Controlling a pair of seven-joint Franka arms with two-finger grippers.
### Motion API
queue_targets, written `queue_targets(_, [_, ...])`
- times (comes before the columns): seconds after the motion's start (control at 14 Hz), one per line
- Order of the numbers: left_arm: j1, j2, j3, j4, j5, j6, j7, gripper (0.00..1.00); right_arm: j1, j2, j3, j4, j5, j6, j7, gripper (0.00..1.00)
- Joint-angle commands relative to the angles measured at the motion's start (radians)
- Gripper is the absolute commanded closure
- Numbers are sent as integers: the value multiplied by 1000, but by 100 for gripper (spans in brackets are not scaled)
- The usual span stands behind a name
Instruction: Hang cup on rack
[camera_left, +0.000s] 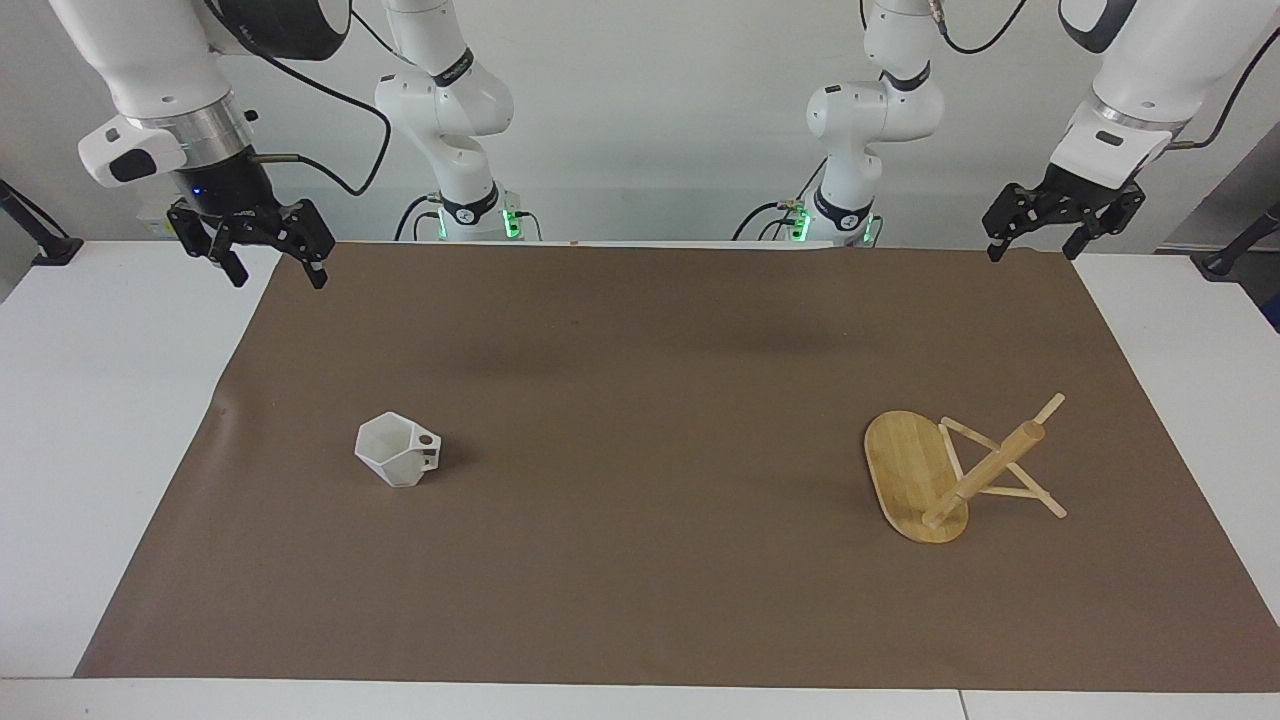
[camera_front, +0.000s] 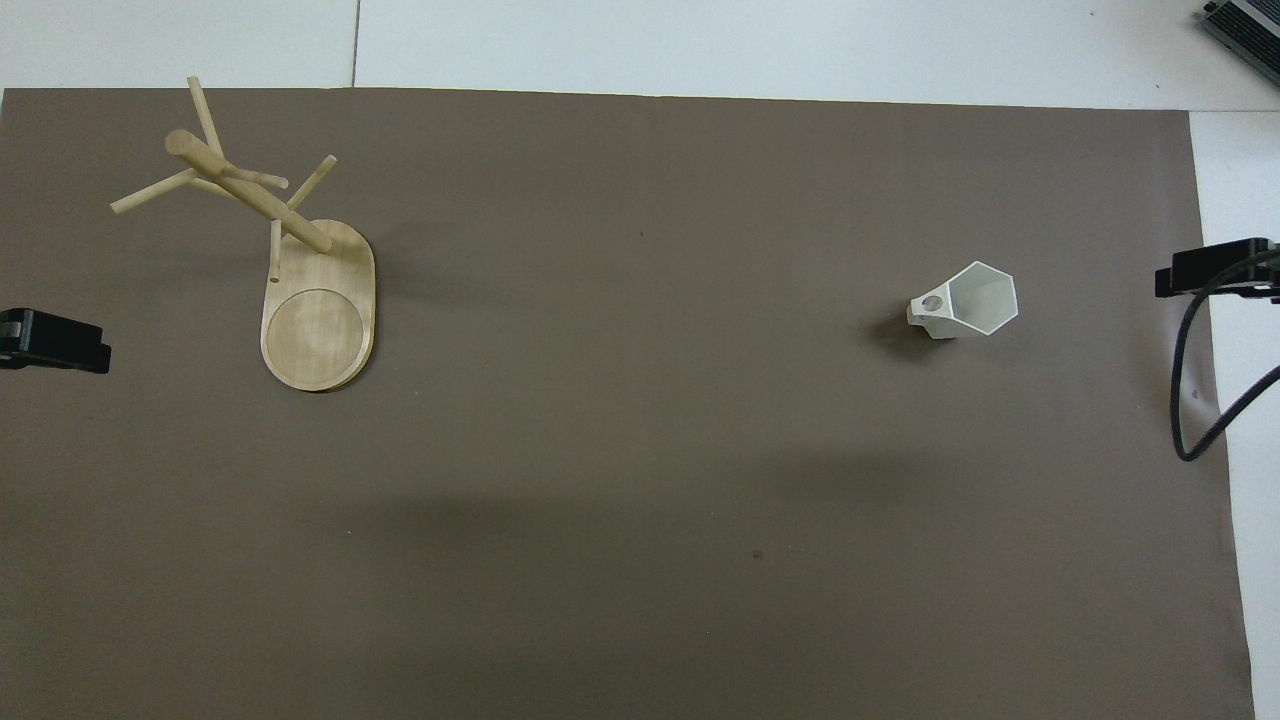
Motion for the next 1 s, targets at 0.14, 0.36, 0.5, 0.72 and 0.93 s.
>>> queue_targets(0.14, [9,-19,-9,-17,20,-10,-7,0,-6,-5,6,-12,-22,5,21,0])
queue_targets(0.36, [9,-20,-9,-24,20,-10,-4,0,-6,-5,6,-12,-22,5,19,0])
queue_targets(0.5, [6,-22,-10,-24,20,-4,-1,0,-6,-7,6,-12,-22,1,16,0])
queue_targets(0.72, [-3,-22,-13,-26,11,6,-1,0,-6,-7,8,-13,-19,-1,9,0])
queue_targets(0.93, [-7,-22,-18,-32,7,14,-1,0,-6,-13,11,-35,-19,11,6,0])
